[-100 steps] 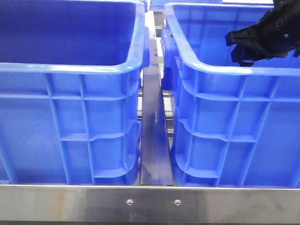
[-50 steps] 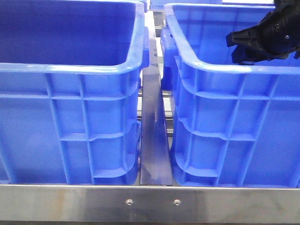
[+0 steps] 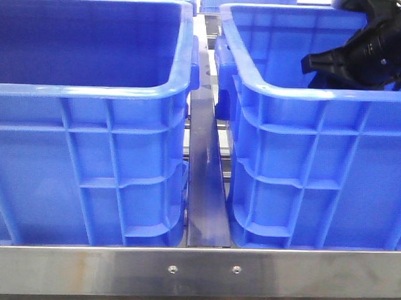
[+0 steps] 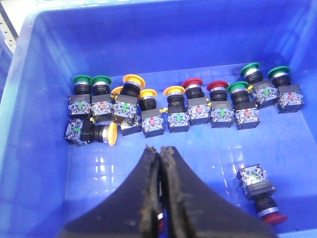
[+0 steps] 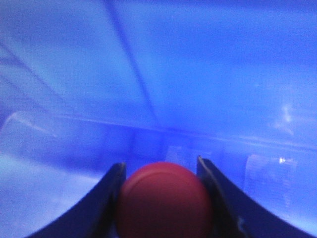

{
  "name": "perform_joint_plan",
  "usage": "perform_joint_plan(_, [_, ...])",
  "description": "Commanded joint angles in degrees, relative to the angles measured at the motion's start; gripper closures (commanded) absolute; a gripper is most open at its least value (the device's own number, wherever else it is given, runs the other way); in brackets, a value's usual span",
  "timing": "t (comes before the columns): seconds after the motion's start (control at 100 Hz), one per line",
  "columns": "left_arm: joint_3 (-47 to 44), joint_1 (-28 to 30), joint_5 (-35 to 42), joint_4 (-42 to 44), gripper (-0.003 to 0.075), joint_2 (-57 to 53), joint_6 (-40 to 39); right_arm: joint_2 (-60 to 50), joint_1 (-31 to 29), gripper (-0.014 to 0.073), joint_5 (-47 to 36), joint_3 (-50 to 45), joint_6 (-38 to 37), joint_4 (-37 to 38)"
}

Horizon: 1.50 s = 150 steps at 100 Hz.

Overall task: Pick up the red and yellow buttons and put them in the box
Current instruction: 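Lower the red button into the crate and open the right gripper, then raise the right gripper out of the crate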

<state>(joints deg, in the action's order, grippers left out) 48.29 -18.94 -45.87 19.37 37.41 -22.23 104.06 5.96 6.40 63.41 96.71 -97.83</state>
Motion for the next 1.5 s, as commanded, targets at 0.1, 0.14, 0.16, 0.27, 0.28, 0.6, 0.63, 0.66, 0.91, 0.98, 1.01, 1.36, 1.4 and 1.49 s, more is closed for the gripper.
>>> perform_joint_plan(0.1, [1.61,0.17,4.06,1.20,0.0739,-0.04,-0.69,-4.13,-0.28,0.0067,0.26,1.16,0.47,-0.24])
perform_joint_plan(0.14, [1.61,0.17,4.06,1.20,0.0739,-0.04,-0.69,-4.49,-0.28,0.0044,-0.09,1.16,0.47,-0.24])
perform_joint_plan(0.16, [1.61,0.17,4.06,1.20,0.0739,-0.04,-0.69,-4.68,-0.28,0.0035,-0.24,1.16,0.47,-0.24])
perform_joint_plan(0.27, [1.61,0.17,4.06,1.20,0.0739,-0.04,-0.69,-6.04,-0.28,0.0009,-0.32,1.16,0.47,-0.24])
perform_joint_plan(0.28, [1.61,0.17,4.06,1.20,0.0739,-0.04,-0.69,-6.16,-0.28,0.0009,-0.27,1.16,0.47,-0.24])
perform_joint_plan(0.6, [1.61,0.17,4.06,1.20,0.0739,-0.04,-0.69,-14.07,-0.28,0.0010,-0.23,-1.25,0.47,-0.64])
perform_joint_plan(0.63, [1.61,0.17,4.06,1.20,0.0739,-0.04,-0.69,-15.27,-0.28,0.0010,-0.23,-1.94,0.47,-0.64])
perform_joint_plan(0.66, [1.61,0.17,4.06,1.20,0.0739,-0.04,-0.69,-16.57,-0.28,0.0010,-0.28,-2.75,0.47,-0.64])
perform_joint_plan(0.91, [1.61,0.17,4.17,1.20,0.0739,-0.04,-0.69,-31.18,-0.28,0.0012,-2.09,-10.98,0.47,-5.05])
perform_joint_plan(0.98, [1.61,0.17,4.17,1.20,0.0739,-0.04,-0.69,-35.92,-0.28,0.0012,-2.33,-13.45,0.47,-5.93])
perform_joint_plan(1.01, [1.61,0.17,4.17,1.20,0.0739,-0.04,-0.69,-37.78,-0.28,0.0012,-2.56,-14.42,0.47,-5.99])
perform_joint_plan(1.36, [1.61,0.17,4.28,1.20,0.0739,-0.04,-0.69,-59.60,-0.28,0.0016,-3.21,-26.70,0.47,-5.98])
perform_joint_plan(1.4, [1.61,0.17,4.28,1.20,0.0739,-0.04,-0.69,-61.63,-0.28,0.0032,-3.21,-27.59,0.47,-5.98])
perform_joint_plan(1.49, [1.61,0.17,4.38,1.20,0.0739,-0.04,-0.69,-65.01,-0.28,0.0125,-3.25,-28.85,0.47,-5.98])
